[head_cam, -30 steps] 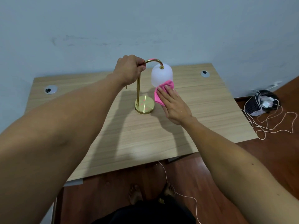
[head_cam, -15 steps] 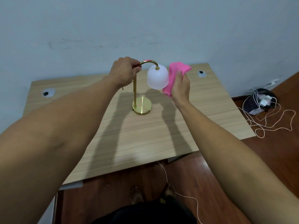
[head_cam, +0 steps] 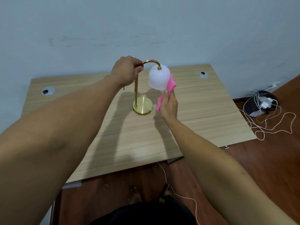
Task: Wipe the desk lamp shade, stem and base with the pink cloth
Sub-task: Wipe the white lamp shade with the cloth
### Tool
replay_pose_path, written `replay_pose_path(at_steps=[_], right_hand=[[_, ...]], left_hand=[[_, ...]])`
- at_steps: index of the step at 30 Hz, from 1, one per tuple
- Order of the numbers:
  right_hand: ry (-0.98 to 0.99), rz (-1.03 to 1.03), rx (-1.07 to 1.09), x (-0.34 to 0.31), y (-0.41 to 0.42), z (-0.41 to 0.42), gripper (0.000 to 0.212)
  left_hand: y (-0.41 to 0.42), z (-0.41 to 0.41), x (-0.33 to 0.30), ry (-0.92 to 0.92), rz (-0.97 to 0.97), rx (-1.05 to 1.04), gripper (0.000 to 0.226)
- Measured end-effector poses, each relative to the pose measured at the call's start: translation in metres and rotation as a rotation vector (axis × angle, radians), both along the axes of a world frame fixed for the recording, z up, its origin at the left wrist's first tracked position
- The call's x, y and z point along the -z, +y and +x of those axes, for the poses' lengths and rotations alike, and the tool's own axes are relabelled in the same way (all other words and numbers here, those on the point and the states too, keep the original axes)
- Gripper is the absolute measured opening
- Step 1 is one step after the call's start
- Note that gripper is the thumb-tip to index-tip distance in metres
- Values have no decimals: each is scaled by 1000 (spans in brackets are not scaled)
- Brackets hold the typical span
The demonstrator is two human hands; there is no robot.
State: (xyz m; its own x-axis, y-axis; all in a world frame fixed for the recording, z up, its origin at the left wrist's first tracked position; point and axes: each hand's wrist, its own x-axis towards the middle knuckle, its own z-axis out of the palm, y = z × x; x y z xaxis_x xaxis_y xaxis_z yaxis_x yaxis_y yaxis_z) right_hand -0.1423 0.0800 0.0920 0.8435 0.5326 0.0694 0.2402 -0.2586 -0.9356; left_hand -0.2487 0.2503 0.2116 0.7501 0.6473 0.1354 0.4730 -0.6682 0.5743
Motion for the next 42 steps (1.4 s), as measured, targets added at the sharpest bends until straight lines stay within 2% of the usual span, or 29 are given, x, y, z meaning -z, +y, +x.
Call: replay_pose_path(at_steps=[3, 5, 7, 10, 12, 14, 16, 17, 19, 20, 22, 25, 27, 29, 33, 37, 39, 42], right_hand=[[422, 34, 300, -17, 5, 22, 34], [497, 125, 381, -38, 11, 33, 33], [331, 181, 285, -61, 19, 30, 35], [-19, 96, -30, -63, 34, 19, 49], [-58, 91, -111, -49, 38, 14, 47], [189, 81, 6, -34, 35, 14, 42], [503, 108, 162, -30, 27, 16, 52], [548, 132, 246, -29, 24, 15, 56], [377, 209, 364, -32, 20, 8, 55], [217, 239, 342, -36, 20, 0, 53], [-145, 191, 160, -40, 23, -14, 49], [-745, -59, -34, -32, 28, -19, 49], [-996, -250, -112, -24, 29, -13, 52], [-1145, -415, -151, -20, 32, -4, 56], [-1363, -641, -279, -26, 42, 12, 68], [-1512, -727, -435, -9, 24, 19, 67], [-1485, -737, -505, 5, 10, 19, 66], [-1233, -706, -613, 19, -10, 21, 64]], left_hand=[[-1, -1, -1, 1, -8, 3, 18], [-1, -1, -1, 6, -9, 0, 19], [-2, -1, -2, 6, -10, -3, 19], [-2, -1, -2, 7, -7, 2, 19], [-2, -1, -2, 16, -4, 5, 19], [-1, -1, -2, 16, -7, 2, 19], [-1, -1, -1, 11, -11, 1, 17], [-1, -1, -1, 10, -13, 0, 17], [0, -1, 0, 6, -20, -6, 17], [0, -1, 0, 1, -23, -8, 18], [1, 0, 1, -4, -28, -7, 18], [2, 0, 0, -8, -18, 9, 18], [4, -1, -2, -4, -7, 32, 18], [6, -1, -3, 4, -10, 55, 18], [8, 0, -5, 23, -11, 79, 15], [8, 0, -4, 14, -10, 92, 15], [8, -1, -3, 14, -20, 86, 16], [8, -1, -3, 9, -35, 63, 15]])
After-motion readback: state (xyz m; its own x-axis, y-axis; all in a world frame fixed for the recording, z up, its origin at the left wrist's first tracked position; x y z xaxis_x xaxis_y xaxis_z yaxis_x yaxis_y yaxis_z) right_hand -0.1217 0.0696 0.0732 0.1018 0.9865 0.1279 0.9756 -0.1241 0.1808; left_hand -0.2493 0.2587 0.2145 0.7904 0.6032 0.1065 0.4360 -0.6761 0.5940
